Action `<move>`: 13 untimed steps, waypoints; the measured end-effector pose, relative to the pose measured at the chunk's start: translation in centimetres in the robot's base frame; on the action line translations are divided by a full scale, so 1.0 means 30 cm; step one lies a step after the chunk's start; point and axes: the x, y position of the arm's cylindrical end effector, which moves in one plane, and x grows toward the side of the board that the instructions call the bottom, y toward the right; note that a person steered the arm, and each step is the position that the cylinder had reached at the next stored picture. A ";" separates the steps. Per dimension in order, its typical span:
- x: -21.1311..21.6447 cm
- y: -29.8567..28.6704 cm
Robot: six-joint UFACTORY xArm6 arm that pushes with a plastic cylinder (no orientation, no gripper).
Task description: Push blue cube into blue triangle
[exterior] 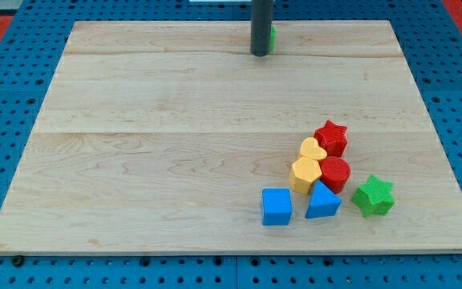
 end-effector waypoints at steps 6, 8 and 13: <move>0.350 0.371; 0.722 0.593; 0.982 -0.025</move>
